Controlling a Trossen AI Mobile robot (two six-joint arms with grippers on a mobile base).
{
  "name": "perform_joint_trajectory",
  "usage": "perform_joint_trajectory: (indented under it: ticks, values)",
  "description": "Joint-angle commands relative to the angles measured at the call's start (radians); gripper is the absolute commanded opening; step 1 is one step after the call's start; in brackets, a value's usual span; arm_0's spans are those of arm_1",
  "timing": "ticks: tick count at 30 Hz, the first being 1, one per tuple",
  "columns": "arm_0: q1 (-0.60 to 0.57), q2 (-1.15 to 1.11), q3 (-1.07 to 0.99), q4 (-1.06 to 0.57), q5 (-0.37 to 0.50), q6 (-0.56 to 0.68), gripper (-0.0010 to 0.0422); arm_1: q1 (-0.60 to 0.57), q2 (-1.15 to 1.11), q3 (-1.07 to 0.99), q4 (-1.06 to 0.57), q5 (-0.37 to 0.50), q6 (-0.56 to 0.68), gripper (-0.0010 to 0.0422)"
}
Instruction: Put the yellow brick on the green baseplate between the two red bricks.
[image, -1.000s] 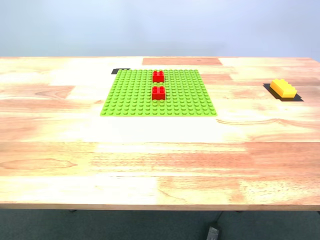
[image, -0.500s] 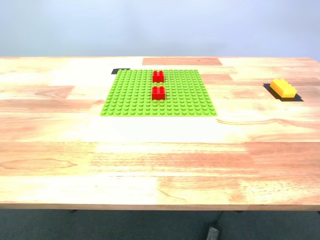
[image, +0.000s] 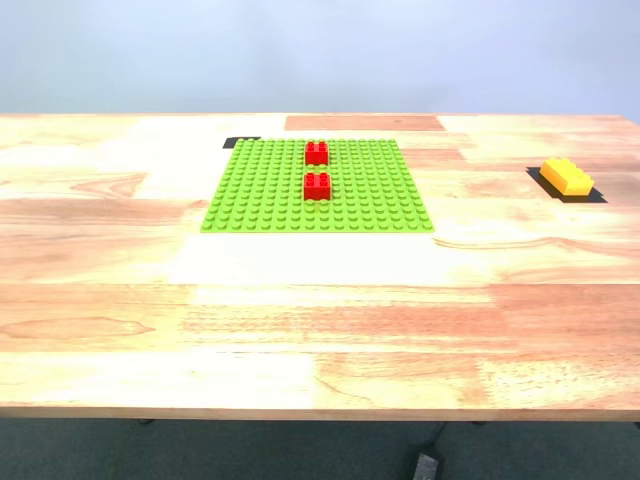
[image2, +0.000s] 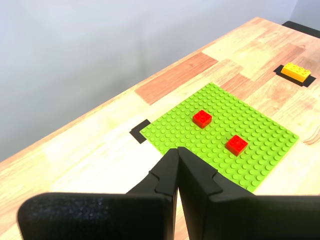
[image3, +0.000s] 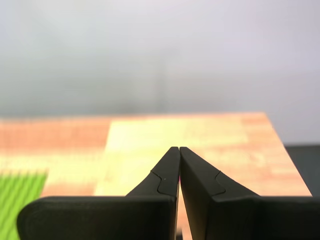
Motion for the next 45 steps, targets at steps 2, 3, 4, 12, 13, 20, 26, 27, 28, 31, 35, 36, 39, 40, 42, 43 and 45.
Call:
perform_joint_trajectory:
  ticks: [2, 3, 4, 12, 13, 20, 26, 27, 28, 31, 35, 36, 39, 40, 42, 43, 45]
  values:
    - [0.0, 0.001, -0.013, -0.008, -0.003, -0.003, 0.0, -0.003, 0.101, 0.232, -0.373, -0.004, -0.087, 0.0004]
    - [0.0, 0.003, -0.014, -0.009, -0.003, -0.003, 0.0, -0.003, 0.132, 0.291, -0.449, -0.004, -0.101, 0.001]
    - [0.0, 0.003, -0.016, -0.008, -0.003, -0.003, 0.0, -0.002, 0.16, 0.338, -0.502, -0.005, -0.101, 0.0018]
    - [0.0, -0.001, -0.019, -0.014, -0.003, -0.003, 0.0, -0.001, 0.425, 0.66, -0.813, -0.027, -0.119, 0.0183]
    - [0.0, -0.002, -0.02, -0.015, -0.003, 0.0, 0.0, -0.001, 0.451, 0.684, -0.831, -0.038, -0.124, 0.0212]
    - [0.0, -0.002, -0.01, -0.015, -0.003, -0.001, 0.0, 0.0, 0.653, 0.793, -0.855, -0.073, -0.07, 0.0344]
    - [0.0, -0.002, -0.012, -0.014, -0.003, -0.001, 0.0, -0.001, 0.777, 0.794, -0.866, -0.074, -0.063, 0.0326]
    - [0.0, -0.002, -0.013, -0.015, -0.003, 0.0, 0.0, -0.001, 0.788, 0.789, -0.863, -0.073, -0.063, 0.0323]
    - [0.0, -0.002, -0.014, -0.016, -0.003, -0.001, 0.0, 0.0, 0.8, 0.781, -0.855, -0.072, -0.065, 0.0321]
    - [0.0, -0.002, -0.014, -0.015, -0.003, -0.001, 0.0, 0.0, 0.827, 0.749, -0.824, -0.07, -0.055, 0.0315]
    - [0.0, -0.002, -0.012, -0.01, -0.003, -0.002, 0.0, 0.0, 0.851, 0.695, -0.784, -0.067, -0.061, 0.0313]
    - [0.0, -0.003, -0.013, -0.01, -0.003, -0.003, 0.0, 0.0, 0.852, 0.676, -0.767, -0.065, -0.06, 0.0313]
    - [0.0, -0.003, -0.013, -0.016, -0.003, -0.002, 0.0, 0.0, 0.842, 0.609, -0.708, -0.049, -0.056, 0.0313]
    - [0.0, -0.003, -0.013, -0.016, -0.003, -0.003, 0.0, 0.0, 0.838, 0.587, -0.69, -0.042, -0.056, 0.0313]
    - [0.0, -0.003, -0.013, -0.015, -0.003, -0.001, 0.0, 0.0, 0.837, 0.55, -0.66, -0.042, -0.07, 0.0313]
    - [0.0, -0.003, -0.013, -0.015, -0.003, -0.001, 0.0, -0.001, 0.837, 0.531, -0.649, -0.043, -0.071, 0.0313]
    - [0.0, -0.003, -0.013, -0.015, -0.003, -0.001, 0.0, 0.0, 0.84, 0.498, -0.631, -0.043, -0.072, 0.0313]
